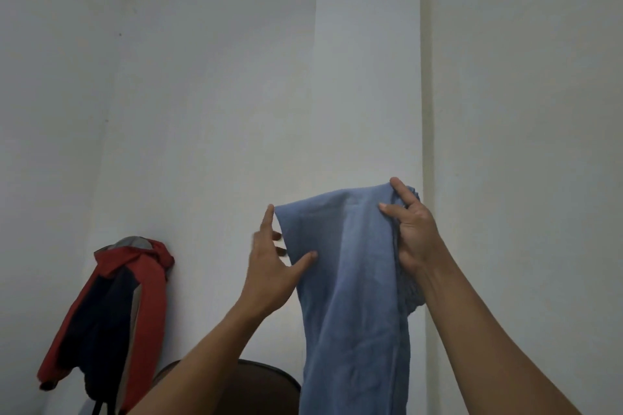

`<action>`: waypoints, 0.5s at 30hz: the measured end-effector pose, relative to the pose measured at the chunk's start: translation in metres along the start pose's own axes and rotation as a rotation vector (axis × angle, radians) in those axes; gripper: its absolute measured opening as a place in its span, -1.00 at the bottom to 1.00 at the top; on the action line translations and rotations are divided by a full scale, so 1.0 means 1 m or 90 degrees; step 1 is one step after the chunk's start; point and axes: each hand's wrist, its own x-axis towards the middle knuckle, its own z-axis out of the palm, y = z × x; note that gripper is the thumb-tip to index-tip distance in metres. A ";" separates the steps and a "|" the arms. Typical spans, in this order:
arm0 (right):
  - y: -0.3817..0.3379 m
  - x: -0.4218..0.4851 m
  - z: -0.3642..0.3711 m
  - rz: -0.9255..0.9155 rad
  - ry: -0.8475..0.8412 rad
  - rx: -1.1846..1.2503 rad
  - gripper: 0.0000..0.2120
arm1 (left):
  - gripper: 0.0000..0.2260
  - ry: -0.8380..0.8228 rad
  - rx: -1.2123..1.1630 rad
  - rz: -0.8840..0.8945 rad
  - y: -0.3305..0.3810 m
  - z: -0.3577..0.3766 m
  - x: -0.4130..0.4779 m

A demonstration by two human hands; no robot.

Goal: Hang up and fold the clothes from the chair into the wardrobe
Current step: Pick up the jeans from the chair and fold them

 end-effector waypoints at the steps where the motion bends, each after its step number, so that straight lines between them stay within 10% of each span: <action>1: 0.001 0.002 0.000 0.002 0.006 0.005 -0.45 | -0.03 -0.047 -0.052 0.003 0.001 0.001 -0.003; 10: 0.023 0.004 -0.001 0.052 0.024 0.064 -0.49 | -0.28 -0.167 -0.111 0.120 0.002 0.008 0.001; 15: 0.015 0.010 -0.022 0.089 -0.023 -0.140 -0.37 | -0.46 -0.046 -0.222 0.043 0.002 -0.007 0.014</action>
